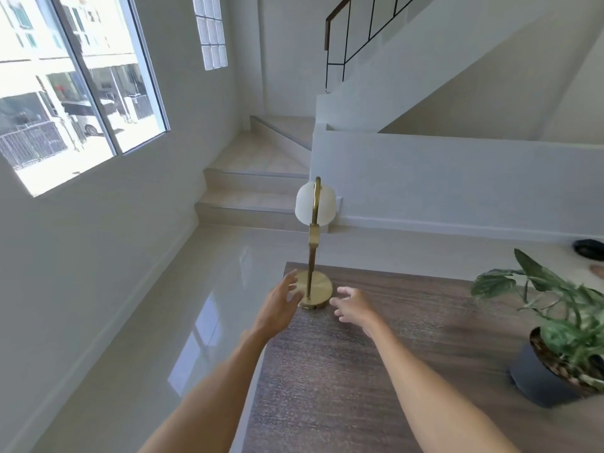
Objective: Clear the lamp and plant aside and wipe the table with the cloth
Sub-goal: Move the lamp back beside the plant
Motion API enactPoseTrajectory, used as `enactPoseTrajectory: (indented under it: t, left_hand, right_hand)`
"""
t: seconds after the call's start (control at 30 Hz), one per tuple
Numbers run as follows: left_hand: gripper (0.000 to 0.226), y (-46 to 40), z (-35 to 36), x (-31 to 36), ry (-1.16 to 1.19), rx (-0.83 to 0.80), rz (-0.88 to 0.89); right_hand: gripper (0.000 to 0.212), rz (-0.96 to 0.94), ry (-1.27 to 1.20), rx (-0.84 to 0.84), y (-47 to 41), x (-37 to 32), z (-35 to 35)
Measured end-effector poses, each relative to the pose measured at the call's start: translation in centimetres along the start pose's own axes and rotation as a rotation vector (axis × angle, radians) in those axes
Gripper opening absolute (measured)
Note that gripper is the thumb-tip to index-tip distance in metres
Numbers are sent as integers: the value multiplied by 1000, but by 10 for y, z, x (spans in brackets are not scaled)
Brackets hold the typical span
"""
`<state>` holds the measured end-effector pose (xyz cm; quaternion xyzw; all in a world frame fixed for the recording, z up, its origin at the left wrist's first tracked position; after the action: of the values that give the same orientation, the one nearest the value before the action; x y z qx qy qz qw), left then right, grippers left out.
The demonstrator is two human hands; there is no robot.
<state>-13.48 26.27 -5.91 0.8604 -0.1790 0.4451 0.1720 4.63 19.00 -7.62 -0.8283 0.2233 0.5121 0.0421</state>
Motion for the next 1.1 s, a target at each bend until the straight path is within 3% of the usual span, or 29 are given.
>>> enactPoseTrajectory:
  t: [0.2, 0.37, 0.5, 0.63, 0.93, 1.1]
  left_hand:
    - [32, -35, 4, 9, 14, -35, 91]
    - [25, -47, 4, 11, -20, -62, 117]
    - [17, -51, 1, 19, -25, -23, 176]
    - [14, -54, -3, 26, -39, -56, 214]
    - [13, -57, -3, 38, -24, -33, 257]
    - [14, -56, -6, 49, 30, -22, 236]
  right_hand:
    - [54, 88, 7, 68, -28, 1, 16]
    - [24, 31, 88, 97, -39, 2, 29]
    - [26, 21, 128, 87, -43, 7, 31]
    - [13, 16, 136, 55, -44, 5, 28]
    - [26, 26, 102, 30, -48, 11, 21]
    - [20, 55, -50, 27, -44, 14, 15]
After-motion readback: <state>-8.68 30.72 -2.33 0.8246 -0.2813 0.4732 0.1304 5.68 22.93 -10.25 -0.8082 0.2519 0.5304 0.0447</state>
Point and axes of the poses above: each hand's wrist, its own y-axis away from the middle knuckle, its own z-axis out of the palm, x = y × z, the point moved 3 cm from there along -y, towards the middle knuckle, and after that the axes turned 14 degrees about -z, right-handed, at the moved point
